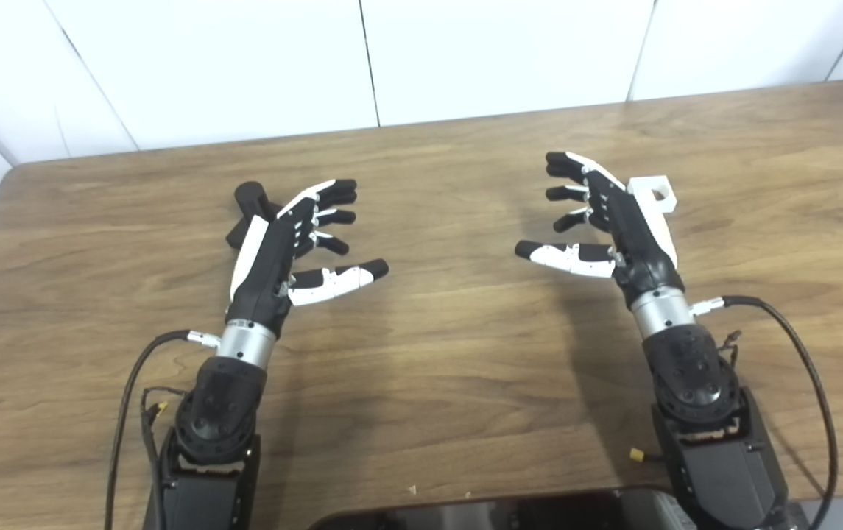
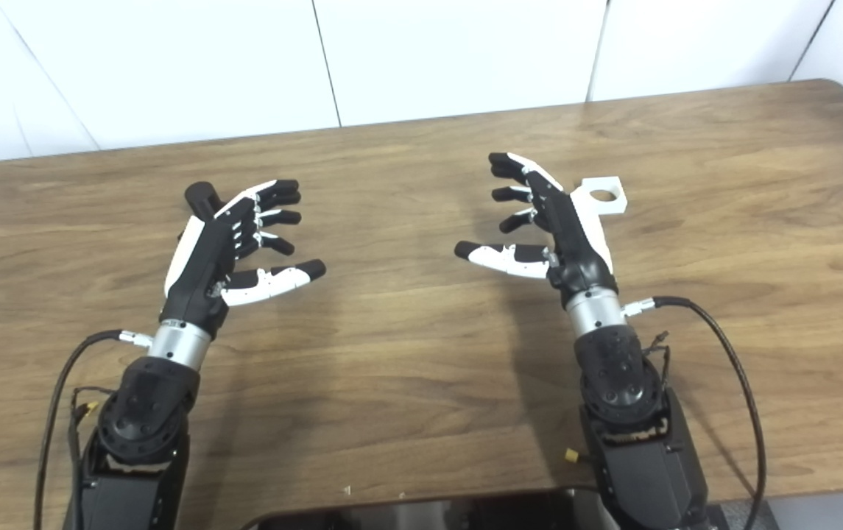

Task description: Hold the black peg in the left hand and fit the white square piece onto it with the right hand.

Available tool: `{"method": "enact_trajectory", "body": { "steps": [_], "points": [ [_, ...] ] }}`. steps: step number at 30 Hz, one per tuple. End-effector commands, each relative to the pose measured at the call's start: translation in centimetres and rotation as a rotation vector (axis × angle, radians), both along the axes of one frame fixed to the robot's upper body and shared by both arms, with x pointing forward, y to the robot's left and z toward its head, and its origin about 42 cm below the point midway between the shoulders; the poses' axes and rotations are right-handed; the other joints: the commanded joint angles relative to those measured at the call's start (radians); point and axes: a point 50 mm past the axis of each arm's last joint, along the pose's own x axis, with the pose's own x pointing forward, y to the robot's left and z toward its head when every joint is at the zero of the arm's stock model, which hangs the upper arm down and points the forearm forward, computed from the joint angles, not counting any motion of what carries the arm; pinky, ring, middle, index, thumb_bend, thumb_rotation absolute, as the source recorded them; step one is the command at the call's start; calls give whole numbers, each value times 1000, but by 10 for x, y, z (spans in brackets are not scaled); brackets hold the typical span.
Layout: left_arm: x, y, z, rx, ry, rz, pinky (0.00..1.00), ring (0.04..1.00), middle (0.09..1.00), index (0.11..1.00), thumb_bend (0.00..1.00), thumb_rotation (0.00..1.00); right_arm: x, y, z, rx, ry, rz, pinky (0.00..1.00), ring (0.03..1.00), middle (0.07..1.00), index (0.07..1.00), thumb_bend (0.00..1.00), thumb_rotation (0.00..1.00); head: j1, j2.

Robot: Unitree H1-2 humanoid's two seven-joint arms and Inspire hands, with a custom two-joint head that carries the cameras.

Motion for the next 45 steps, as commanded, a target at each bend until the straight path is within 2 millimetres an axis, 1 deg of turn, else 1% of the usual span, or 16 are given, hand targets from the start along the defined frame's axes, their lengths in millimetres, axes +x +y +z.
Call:
{"method": "enact_trajectory", "body": {
  "steps": [1,8,10,13,15,17,20,22,26,30,32,33,34,38,42,45],
  "points": [
    [7,0,15,-2,-64,13,577,755,818,792,752,128,8,5,19,-1,-104,17,523,739,824,826,776,100,-1,0],
    [9,-1,14,-5,-65,19,577,747,819,795,754,132,8,3,18,6,-109,19,535,747,823,828,773,74,3,-6],
    [9,-3,13,-6,-66,21,573,744,819,795,754,133,8,1,18,6,-110,19,527,746,824,829,769,76,19,-12],
    [9,-10,10,-4,-77,21,547,741,820,797,753,134,8,-6,16,-6,-116,16,527,742,820,829,762,82,116,-44],
    [9,-15,8,-2,-86,23,521,745,819,797,752,125,8,-11,15,-18,-117,13,550,742,818,831,751,83,138,-50],
    [10,-20,6,-3,-85,27,508,749,820,796,751,116,8,-15,14,-21,-111,4,564,751,818,831,750,81,178,-65],
    [11,-26,4,1,-87,44,497,722,814,786,765,135,9,-19,14,-9,-108,0,557,754,821,832,756,45,214,-81],
    [10,-28,4,10,-92,58,490,698,803,779,775,154,8,-21,14,-8,-107,-3,551,749,821,829,755,26,223,-87],
    [8,-31,8,13,-99,83,515,709,796,767,780,151,8,-23,14,-4,-101,-5,551,750,828,832,752,2,232,-92],
    [8,-28,11,15,-113,109,533,735,799,754,773,133,8,-24,15,-4,-103,0,562,748,827,832,755,0,229,-90],
    [8,-27,14,26,-122,129,561,749,798,749,775,142,8,-24,16,-1,-100,-1,556,747,827,828,758,0,228,-88],
    [8,-26,16,41,-128,141,583,760,801,748,776,150,9,-24,16,-5,-102,0,554,747,826,827,759,0,229,-85],
    [9,-25,18,59,-135,152,635,782,806,750,777,172,9,-24,17,-7,-105,1,549,744,822,826,761,0,230,-84],
    [11,-18,28,138,-168,184,716,806,813,755,772,196,10,-26,18,-21,-111,10,538,741,818,825,760,4,235,-83],
    [16,-5,41,234,-202,201,740,832,823,757,779,219,11,-27,18,-29,-110,6,518,736,818,825,757,0,239,-83],
    [19,6,50,304,-226,219,738,839,837,762,757,260,12,-27,17,-23,-104,6,529,737,819,823,757,0,244,-83]
  ]
}}
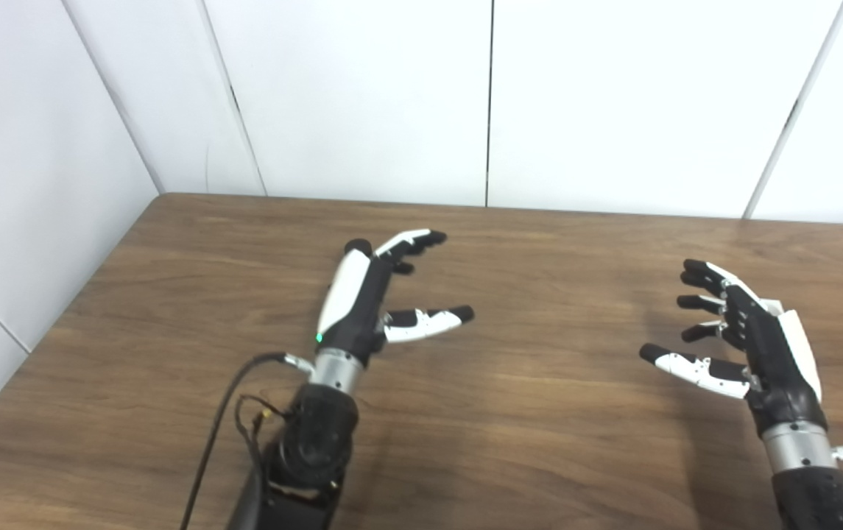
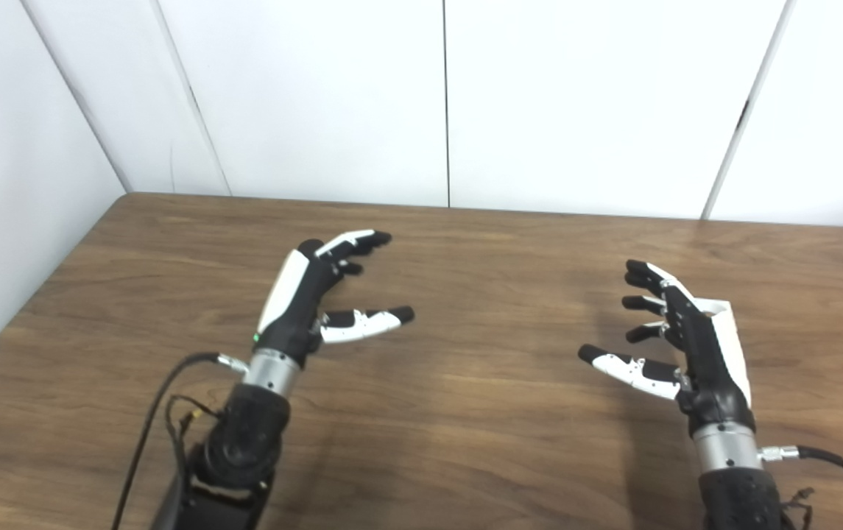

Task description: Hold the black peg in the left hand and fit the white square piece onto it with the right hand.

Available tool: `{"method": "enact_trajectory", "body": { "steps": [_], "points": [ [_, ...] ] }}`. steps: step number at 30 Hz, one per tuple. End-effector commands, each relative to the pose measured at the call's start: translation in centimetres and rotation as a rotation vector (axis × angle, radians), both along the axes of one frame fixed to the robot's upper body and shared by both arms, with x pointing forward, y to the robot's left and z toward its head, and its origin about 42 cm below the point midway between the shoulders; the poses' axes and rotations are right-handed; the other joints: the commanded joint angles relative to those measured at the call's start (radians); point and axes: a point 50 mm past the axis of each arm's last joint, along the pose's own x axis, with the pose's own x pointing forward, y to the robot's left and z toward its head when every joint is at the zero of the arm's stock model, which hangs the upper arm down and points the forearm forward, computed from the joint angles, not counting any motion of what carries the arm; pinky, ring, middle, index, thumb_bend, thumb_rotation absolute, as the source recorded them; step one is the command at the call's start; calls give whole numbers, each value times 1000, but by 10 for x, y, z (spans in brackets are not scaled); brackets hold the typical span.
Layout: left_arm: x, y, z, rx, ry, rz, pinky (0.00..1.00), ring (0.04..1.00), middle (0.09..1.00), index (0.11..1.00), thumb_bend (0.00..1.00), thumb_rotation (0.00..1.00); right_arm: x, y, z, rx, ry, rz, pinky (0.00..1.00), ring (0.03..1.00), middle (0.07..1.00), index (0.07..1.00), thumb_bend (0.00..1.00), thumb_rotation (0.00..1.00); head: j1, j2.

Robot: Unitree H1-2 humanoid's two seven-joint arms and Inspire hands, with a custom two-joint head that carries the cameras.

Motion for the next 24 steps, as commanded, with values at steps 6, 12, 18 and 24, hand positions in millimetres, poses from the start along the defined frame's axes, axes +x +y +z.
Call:
{"method": "enact_trajectory", "body": {
  "steps": [6,12,18,24],
  "points": [
    [13,20,46,149,-131,49,719,852,857,740,760,257,9,5,18,1,-81,19,545,742,821,821,758,0,2,3],
    [22,37,65,276,-168,115,721,891,884,746,766,292,10,5,18,1,-79,17,542,740,821,823,751,1,5,4],
    [34,56,76,408,-172,199,797,936,909,758,775,354,10,4,18,-2,-84,16,529,738,819,824,745,2,4,3],
    [42,61,82,512,-137,286,833,927,913,785,824,403,9,4,19,1,-82,12,548,737,821,826,742,1,6,7]
  ]
}}
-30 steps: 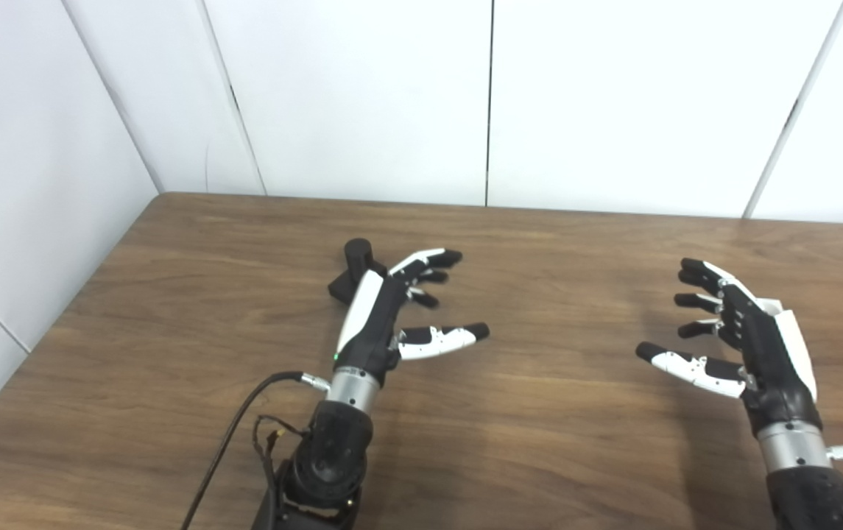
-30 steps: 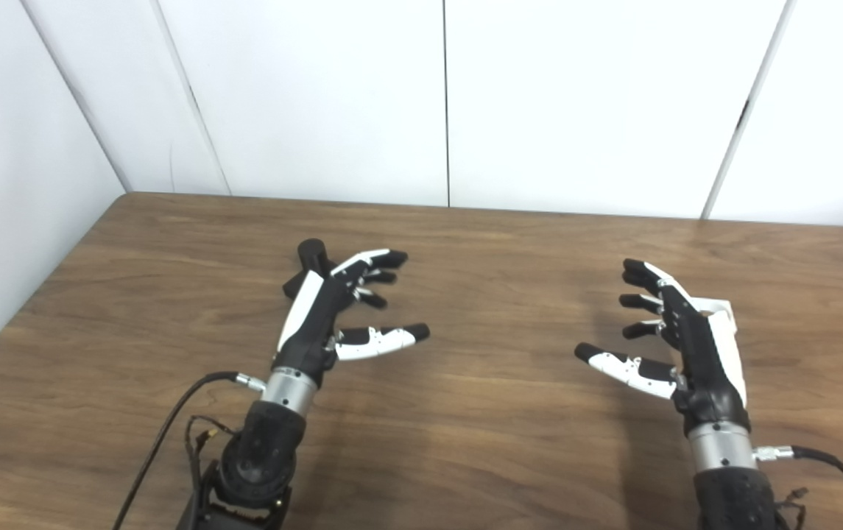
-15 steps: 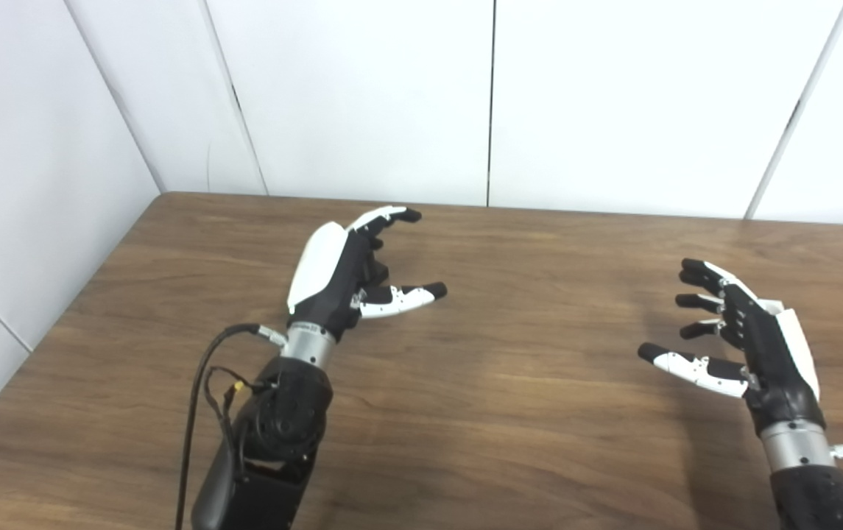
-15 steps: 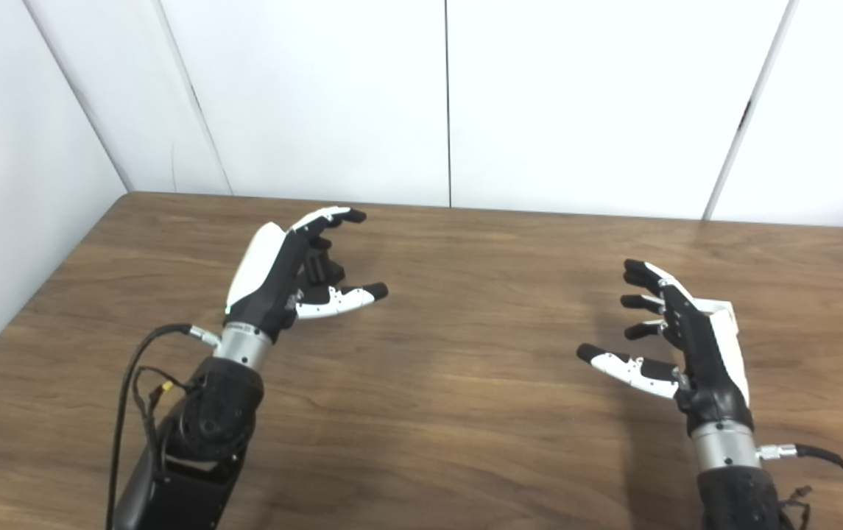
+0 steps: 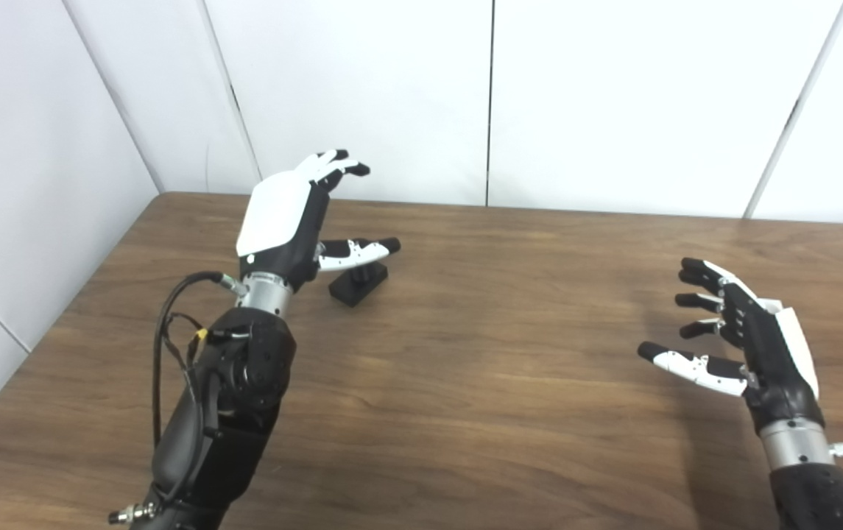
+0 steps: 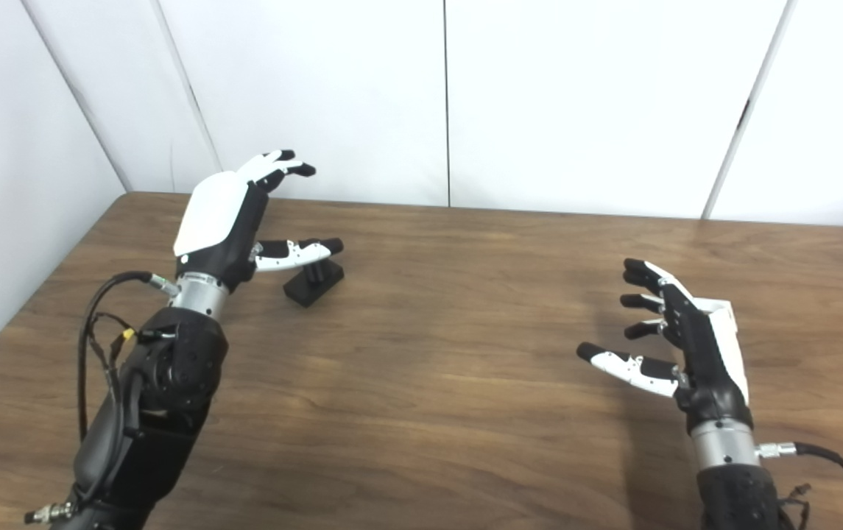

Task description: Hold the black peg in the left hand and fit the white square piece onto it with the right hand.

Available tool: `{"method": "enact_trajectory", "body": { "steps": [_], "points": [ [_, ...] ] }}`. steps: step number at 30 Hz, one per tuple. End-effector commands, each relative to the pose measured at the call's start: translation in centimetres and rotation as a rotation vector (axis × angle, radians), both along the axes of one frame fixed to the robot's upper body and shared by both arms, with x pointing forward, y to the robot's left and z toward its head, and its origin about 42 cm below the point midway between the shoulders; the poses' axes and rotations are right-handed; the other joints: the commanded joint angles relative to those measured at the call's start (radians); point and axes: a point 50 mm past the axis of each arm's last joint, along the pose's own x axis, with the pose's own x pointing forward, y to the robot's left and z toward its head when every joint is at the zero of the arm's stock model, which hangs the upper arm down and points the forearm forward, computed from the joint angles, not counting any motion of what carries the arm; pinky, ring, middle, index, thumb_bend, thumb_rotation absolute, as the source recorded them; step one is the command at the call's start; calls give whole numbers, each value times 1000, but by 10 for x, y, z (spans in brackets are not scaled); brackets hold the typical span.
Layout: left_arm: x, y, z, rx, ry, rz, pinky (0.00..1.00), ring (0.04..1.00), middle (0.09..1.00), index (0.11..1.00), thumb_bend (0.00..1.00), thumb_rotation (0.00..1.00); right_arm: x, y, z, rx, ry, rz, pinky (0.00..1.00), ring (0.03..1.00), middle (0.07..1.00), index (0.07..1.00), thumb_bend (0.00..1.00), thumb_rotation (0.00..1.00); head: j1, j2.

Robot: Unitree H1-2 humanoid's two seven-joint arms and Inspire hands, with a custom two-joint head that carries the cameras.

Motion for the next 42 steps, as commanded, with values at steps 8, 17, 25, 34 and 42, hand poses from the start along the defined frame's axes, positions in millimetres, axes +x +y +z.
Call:
{"method": "enact_trajectory", "body": {
  "steps": [8,17,25,34,42],
  "points": [
    [23,9,27,118,-13,102,836,949,937,795,898,396,6,4,19,-3,-89,6,547,732,818,826,741,10,-3,8],
    [38,16,10,134,92,145,831,965,962,792,933,464,5,4,22,2,-82,-2,555,732,817,826,738,4,-8,15],
    [45,14,-5,130,170,166,834,972,976,793,922,503,5,3,24,-10,-100,0,550,724,813,818,740,4,-10,25],
    [49,20,-30,44,272,161,844,971,967,781,944,536,5,3,25,-5,-101,1,545,730,815,819,740,10,-13,34],
    [45,21,-57,49,338,176,813,957,956,771,941,533,5,3,27,-5,-100,-7,560,723,810,817,748,53,-18,40]
  ]
}}
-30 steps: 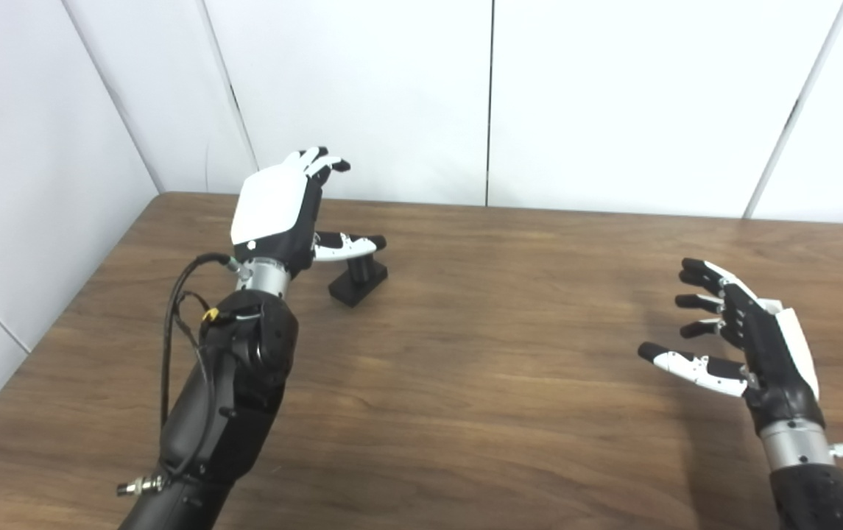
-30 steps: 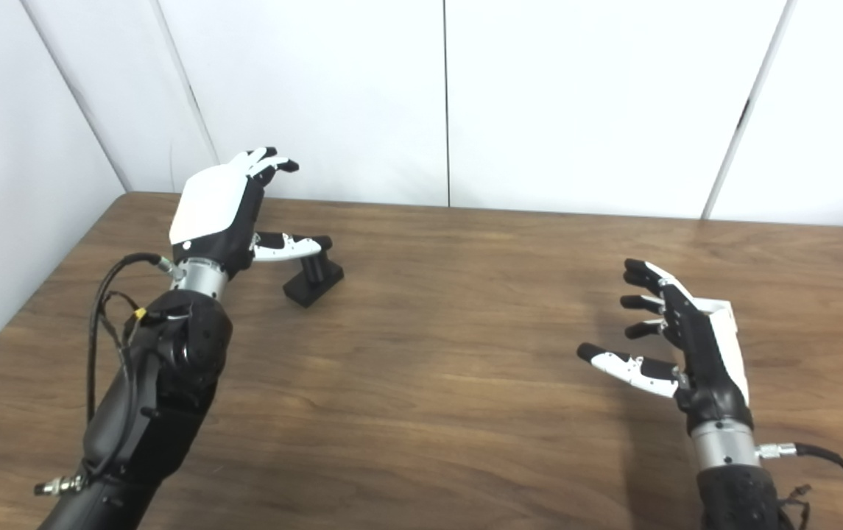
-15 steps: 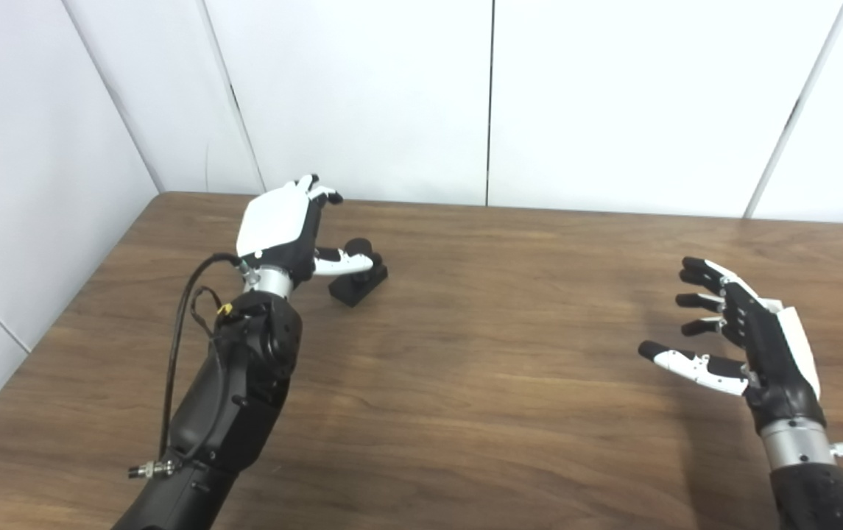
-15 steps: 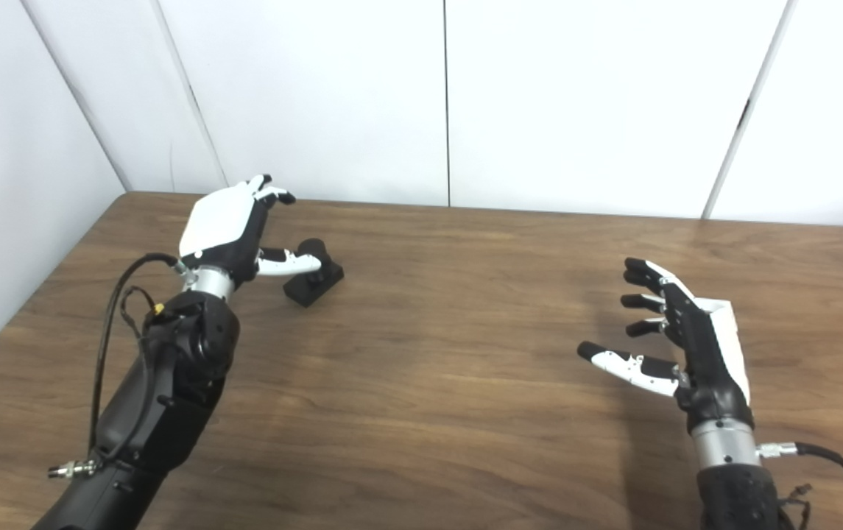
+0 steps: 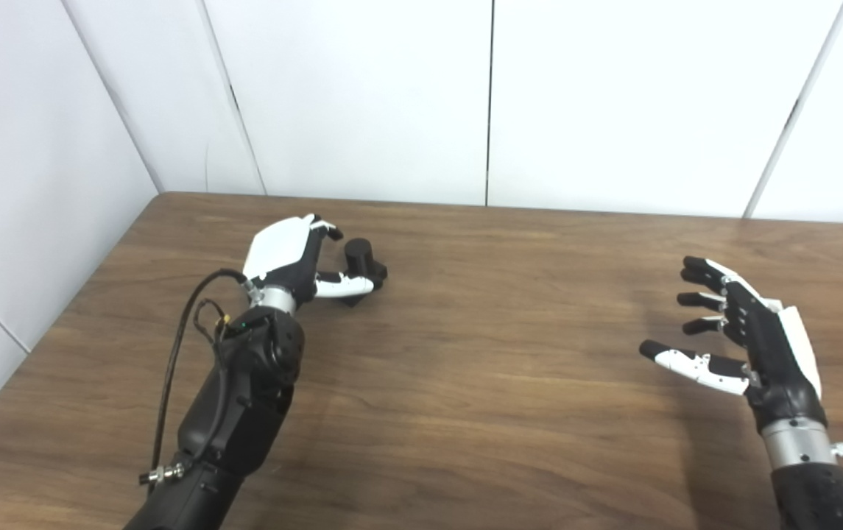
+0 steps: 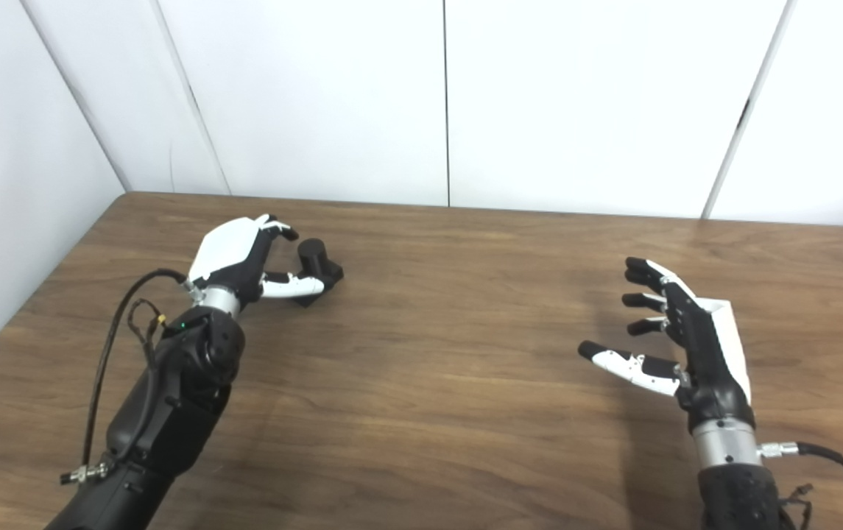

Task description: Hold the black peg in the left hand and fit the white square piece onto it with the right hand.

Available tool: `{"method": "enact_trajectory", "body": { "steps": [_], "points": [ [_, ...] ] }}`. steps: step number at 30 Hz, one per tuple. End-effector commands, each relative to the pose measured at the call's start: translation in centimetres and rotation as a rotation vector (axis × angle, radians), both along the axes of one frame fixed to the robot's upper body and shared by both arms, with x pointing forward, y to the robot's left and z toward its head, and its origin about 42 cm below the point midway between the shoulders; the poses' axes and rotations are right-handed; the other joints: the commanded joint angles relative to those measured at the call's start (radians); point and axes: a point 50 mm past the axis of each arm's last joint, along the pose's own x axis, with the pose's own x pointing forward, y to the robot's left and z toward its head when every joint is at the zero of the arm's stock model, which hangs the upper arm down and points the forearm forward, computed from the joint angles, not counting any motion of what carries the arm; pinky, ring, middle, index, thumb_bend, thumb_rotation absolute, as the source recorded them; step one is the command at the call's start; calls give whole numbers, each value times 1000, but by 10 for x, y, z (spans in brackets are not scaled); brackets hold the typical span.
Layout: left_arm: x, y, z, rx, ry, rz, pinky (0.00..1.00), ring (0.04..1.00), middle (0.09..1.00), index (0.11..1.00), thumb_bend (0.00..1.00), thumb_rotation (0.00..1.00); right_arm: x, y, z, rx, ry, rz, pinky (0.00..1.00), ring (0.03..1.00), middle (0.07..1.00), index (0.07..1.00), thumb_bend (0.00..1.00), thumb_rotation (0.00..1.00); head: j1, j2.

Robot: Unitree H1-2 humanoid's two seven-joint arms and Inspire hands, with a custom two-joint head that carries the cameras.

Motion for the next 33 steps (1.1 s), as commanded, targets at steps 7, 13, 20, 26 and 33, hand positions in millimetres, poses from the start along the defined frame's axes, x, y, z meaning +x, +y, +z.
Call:
{"method": "enact_trajectory", "body": {
  "steps": [7,13,20,26,33],
  "points": [
    [13,15,-12,34,1,52,827,951,950,776,939,522,5,0,25,0,-100,2,542,722,816,821,745,62,-4,7],
    [17,16,-29,34,35,79,814,949,948,757,942,519,4,-2,26,8,-97,1,545,722,818,821,742,44,-5,14],
    [17,13,-39,47,24,91,840,929,919,722,861,426,2,-3,28,5,-102,2,536,731,818,819,729,34,-7,21],
    [14,12,-41,13,-36,95,880,894,866,558,644,184,0,-3,27,18,-95,5,543,726,823,820,725,4,-4,27],
    [13,13,-41,-19,-37,74,914,875,830,483,519,72,0,-2,27,16,-95,3,560,728,823,821,717,0,-7,36]
  ]
}}
